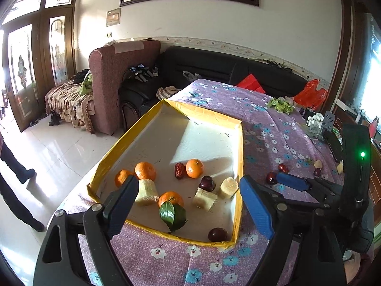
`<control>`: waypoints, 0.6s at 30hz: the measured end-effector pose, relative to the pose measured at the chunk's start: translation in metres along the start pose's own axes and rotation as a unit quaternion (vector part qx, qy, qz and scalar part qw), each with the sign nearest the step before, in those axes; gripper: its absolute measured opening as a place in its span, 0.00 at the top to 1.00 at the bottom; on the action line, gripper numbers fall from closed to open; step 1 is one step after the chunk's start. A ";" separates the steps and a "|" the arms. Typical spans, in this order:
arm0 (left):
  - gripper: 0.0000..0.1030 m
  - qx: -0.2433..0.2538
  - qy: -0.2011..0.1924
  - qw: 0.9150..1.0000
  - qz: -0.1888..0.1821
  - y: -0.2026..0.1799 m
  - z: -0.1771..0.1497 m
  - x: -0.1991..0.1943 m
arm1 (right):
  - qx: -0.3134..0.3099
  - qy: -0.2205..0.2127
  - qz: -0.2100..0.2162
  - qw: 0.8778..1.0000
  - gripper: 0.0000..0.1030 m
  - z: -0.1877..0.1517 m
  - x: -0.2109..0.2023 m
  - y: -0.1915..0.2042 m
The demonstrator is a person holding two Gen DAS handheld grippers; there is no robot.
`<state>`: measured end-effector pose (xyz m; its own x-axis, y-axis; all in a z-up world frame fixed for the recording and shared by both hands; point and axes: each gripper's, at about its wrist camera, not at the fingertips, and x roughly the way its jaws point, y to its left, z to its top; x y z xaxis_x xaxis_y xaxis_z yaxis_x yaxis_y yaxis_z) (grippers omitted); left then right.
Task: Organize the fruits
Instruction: 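Swing both tools back from the tray toward the fruit on the cloth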
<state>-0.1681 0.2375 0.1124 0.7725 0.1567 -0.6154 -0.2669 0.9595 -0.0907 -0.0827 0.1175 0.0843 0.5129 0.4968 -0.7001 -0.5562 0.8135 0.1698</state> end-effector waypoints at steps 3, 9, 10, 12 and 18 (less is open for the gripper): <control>0.16 0.005 -0.004 1.000 0.009 -0.004 -0.003 -0.004 | 0.005 0.003 -0.010 1.000 0.30 -0.007 -0.005 -0.005; 0.08 0.027 -0.024 0.998 0.046 -0.011 -0.005 -0.009 | 0.008 -0.008 -0.022 1.000 0.23 -0.021 -0.017 -0.013; 0.08 0.030 -0.024 0.998 0.052 -0.013 -0.004 -0.009 | 0.008 -0.008 -0.025 1.000 0.23 -0.021 -0.018 -0.014; 0.08 0.029 -0.023 0.998 0.051 -0.014 -0.005 -0.010 | 0.007 -0.006 -0.025 1.000 0.23 -0.023 -0.017 -0.015; 0.08 0.033 -0.015 0.998 0.050 -0.020 -0.007 -0.009 | 0.009 -0.006 -0.029 1.000 0.23 -0.027 -0.022 -0.018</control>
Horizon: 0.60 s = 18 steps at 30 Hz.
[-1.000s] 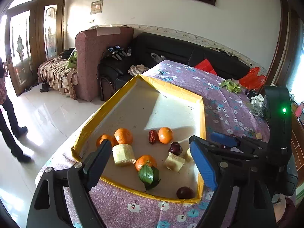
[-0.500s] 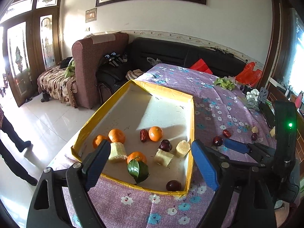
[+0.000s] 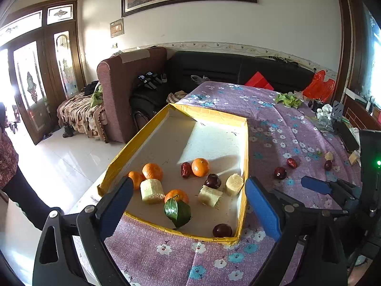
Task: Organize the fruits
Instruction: 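Swing both tools back from the tray toward the fruit on the cloth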
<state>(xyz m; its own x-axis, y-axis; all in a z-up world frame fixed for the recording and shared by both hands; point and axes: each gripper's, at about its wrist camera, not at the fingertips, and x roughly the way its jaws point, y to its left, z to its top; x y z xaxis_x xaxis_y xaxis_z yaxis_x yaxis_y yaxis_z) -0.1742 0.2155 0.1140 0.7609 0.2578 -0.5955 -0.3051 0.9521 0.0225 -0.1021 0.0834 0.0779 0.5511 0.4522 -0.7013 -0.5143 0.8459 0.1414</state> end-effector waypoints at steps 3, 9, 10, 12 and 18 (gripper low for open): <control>0.08 -0.006 -0.006 1.000 0.001 0.000 0.000 -0.002 | -0.004 -0.004 -0.003 1.000 0.22 -0.005 -0.004 0.001; 0.08 -0.043 -0.038 0.998 0.028 0.026 0.009 -0.017 | -0.032 -0.005 -0.015 0.999 0.20 -0.011 -0.007 0.013; 0.08 -0.053 -0.042 0.997 0.035 0.033 0.012 -0.020 | -0.042 -0.003 -0.015 0.999 0.20 -0.008 -0.007 0.018; 0.08 -0.071 -0.044 0.996 0.041 0.046 0.015 -0.025 | -0.054 -0.007 -0.013 0.998 0.20 -0.003 -0.009 0.024; 0.08 -0.070 -0.044 0.995 0.048 0.052 0.015 -0.031 | -0.043 -0.023 0.011 0.999 0.13 0.005 -0.019 0.028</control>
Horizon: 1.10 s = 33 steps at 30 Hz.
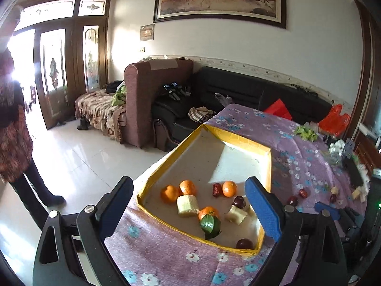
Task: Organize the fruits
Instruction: 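Swing both tools back from the tray toward the fruit on the cloth, then grasp a dark red plum with the right gripper while the left grasps another plum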
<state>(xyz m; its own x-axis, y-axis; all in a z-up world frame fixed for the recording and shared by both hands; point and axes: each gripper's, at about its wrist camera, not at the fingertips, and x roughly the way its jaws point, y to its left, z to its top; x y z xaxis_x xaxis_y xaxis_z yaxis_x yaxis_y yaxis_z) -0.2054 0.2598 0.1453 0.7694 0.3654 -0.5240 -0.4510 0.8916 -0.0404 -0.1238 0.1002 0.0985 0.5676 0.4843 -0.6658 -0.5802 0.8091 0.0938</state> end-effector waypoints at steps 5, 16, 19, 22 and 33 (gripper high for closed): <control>0.08 -0.016 -0.038 0.998 0.047 0.020 0.012 -0.018 | 0.008 0.018 -0.025 0.999 0.13 -0.014 0.003 -0.015; 0.08 0.041 0.021 0.997 -0.068 -0.034 -0.011 0.007 | 0.108 0.017 -0.112 0.988 0.13 -0.042 -0.040 -0.136; 0.08 0.068 0.051 0.992 -0.091 -0.059 -0.019 0.023 | 0.140 0.025 -0.168 0.976 0.14 -0.050 -0.054 -0.187; 0.08 0.067 0.065 0.988 -0.125 -0.071 -0.024 0.028 | 0.198 0.015 -0.170 0.965 0.14 -0.048 -0.065 -0.232; 0.08 0.107 0.100 0.980 -0.132 -0.112 -0.021 0.042 | 0.183 0.067 -0.144 0.970 0.33 -0.013 0.025 -0.247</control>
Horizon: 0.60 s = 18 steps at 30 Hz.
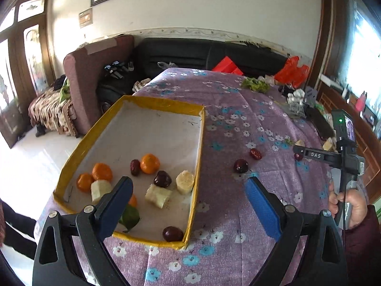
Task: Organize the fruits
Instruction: 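Grasp a dark red plum with the right gripper while the left grasps another plum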
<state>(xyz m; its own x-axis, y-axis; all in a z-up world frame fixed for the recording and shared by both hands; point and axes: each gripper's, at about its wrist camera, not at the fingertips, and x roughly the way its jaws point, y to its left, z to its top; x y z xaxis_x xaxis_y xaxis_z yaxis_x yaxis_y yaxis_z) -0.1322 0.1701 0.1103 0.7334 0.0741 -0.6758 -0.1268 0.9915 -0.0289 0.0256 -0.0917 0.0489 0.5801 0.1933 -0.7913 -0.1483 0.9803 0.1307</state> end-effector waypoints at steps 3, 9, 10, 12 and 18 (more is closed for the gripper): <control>0.08 0.026 0.007 1.000 0.000 -0.018 0.006 0.014 | -0.004 0.006 0.006 1.000 0.34 -0.008 0.010 0.000; 0.08 0.072 0.041 0.997 -0.011 -0.058 0.010 0.057 | -0.002 0.023 0.020 1.000 0.56 -0.010 0.024 -0.007; 0.08 0.077 0.047 0.996 -0.010 -0.063 0.010 0.063 | -0.007 0.021 0.014 1.000 0.62 -0.011 0.024 -0.006; 0.08 0.082 0.050 0.995 -0.011 -0.067 0.010 0.070 | -0.012 0.019 -0.001 1.000 0.69 -0.012 0.023 -0.005; 0.09 0.060 0.061 0.995 -0.043 -0.053 0.023 0.083 | 0.006 0.018 0.014 1.000 0.69 -0.012 0.022 -0.011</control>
<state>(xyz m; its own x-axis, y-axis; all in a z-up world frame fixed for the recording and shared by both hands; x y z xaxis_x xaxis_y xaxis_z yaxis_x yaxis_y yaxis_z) -0.0497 0.1258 0.0729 0.6513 -0.0184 -0.7586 0.0188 0.9998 -0.0081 0.0304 -0.0988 0.0232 0.5468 0.2188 -0.8082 -0.1547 0.9750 0.1593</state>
